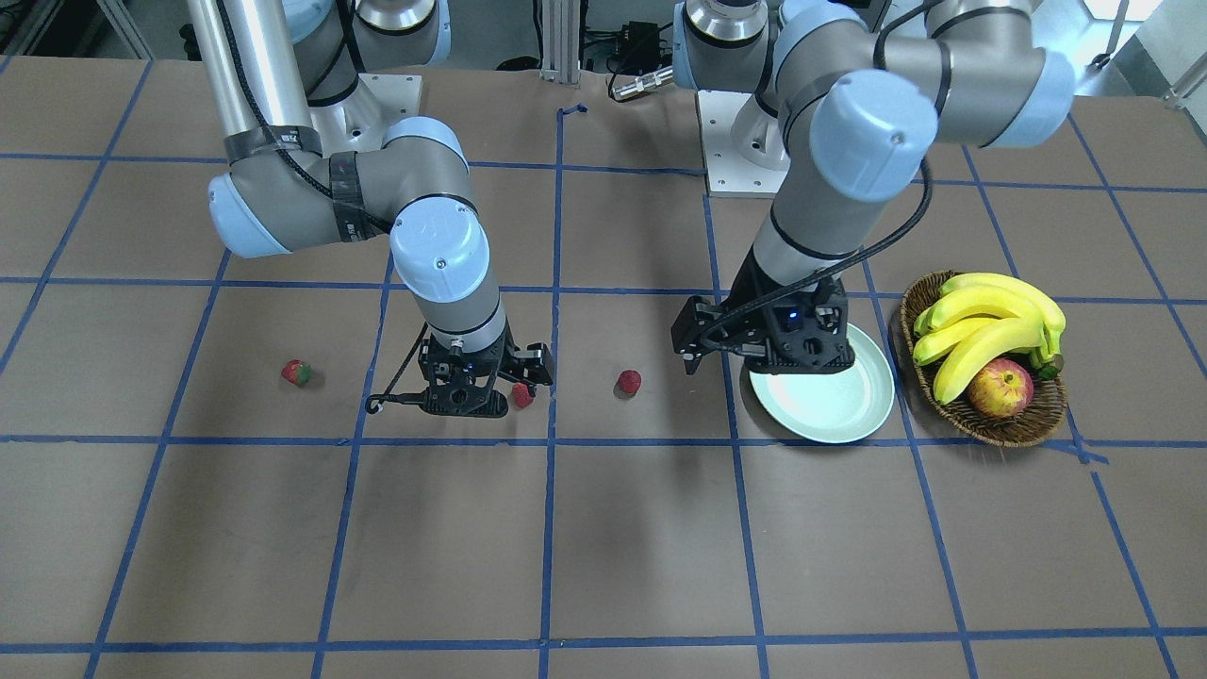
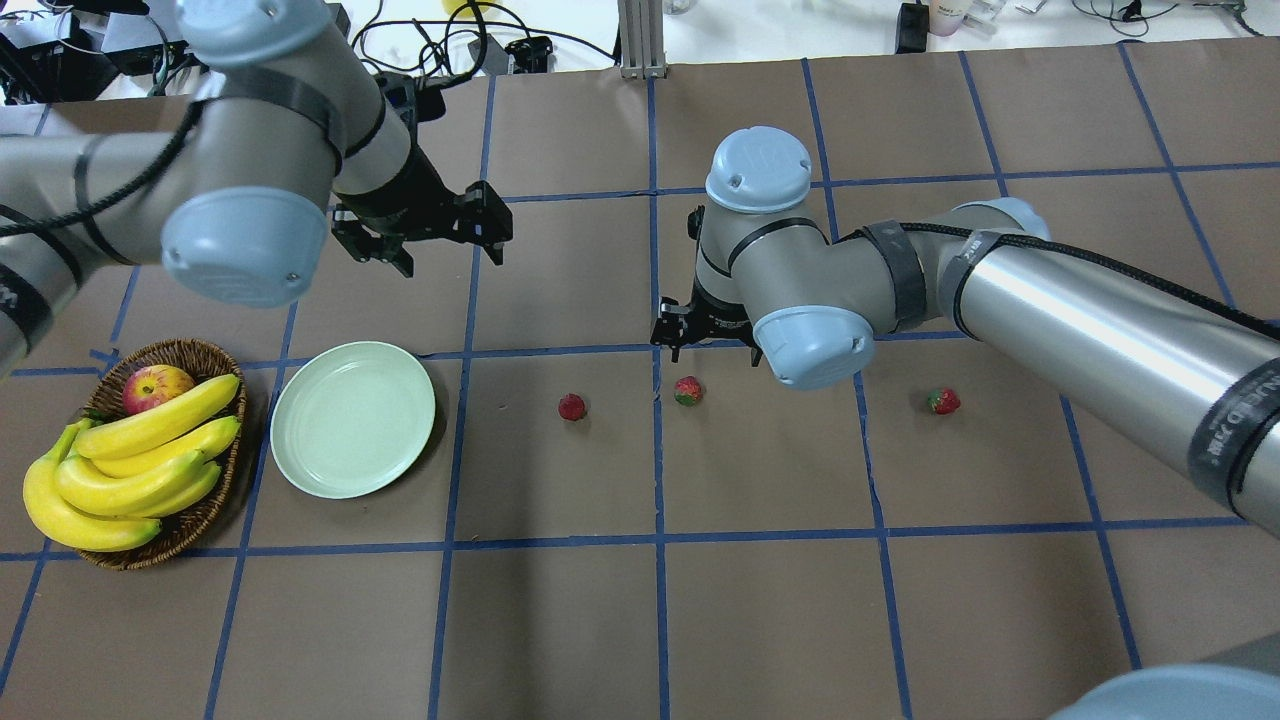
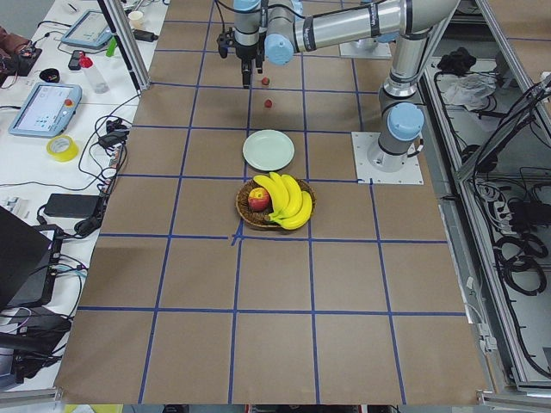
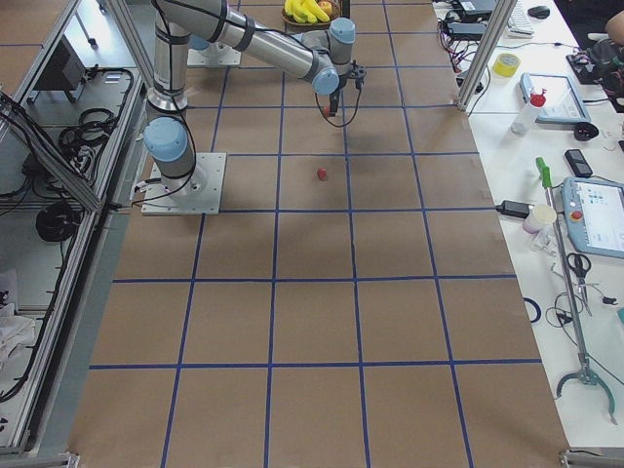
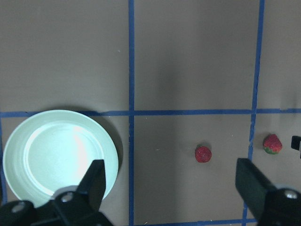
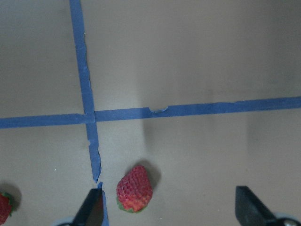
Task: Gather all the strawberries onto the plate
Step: 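Return the right gripper to the second strawberry while the left reaches forward, then grasp the set-down strawberry with the left gripper while the right grasps another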
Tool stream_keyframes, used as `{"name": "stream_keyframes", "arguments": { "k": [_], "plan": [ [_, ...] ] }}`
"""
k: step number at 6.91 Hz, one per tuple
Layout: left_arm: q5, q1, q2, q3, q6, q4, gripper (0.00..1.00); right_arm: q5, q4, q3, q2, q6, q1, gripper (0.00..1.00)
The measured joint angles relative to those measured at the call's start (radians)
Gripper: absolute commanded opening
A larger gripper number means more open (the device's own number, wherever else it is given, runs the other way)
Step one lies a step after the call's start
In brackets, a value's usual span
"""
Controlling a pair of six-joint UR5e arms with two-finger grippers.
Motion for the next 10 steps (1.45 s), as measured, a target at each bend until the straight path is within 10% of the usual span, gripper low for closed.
{"name": "stream_keyframes", "arguments": {
  "k": [2, 4, 6, 10],
  "plan": [
    [0.005, -0.059, -0.077, -0.084, -0.090, 0.109, 0.99, 0.046, -0.019, 0.009, 0.034, 0.001, 0.005, 0.84],
    [0.000, -0.082, -0.148, -0.138, -0.124, 0.175, 1.00, 0.066, -0.031, 0.016, 0.058, -0.004, 0.018, 0.38],
    [-0.002, -0.108, -0.179, -0.171, -0.128, 0.196, 1.00, 0.065, -0.031, 0.034, 0.060, -0.018, 0.021, 0.14],
    [-0.030, -0.115, -0.185, -0.209, -0.117, 0.203, 0.86, 0.044, -0.004, -0.008, 0.043, -0.041, 0.020, 0.13]
  ]
}}
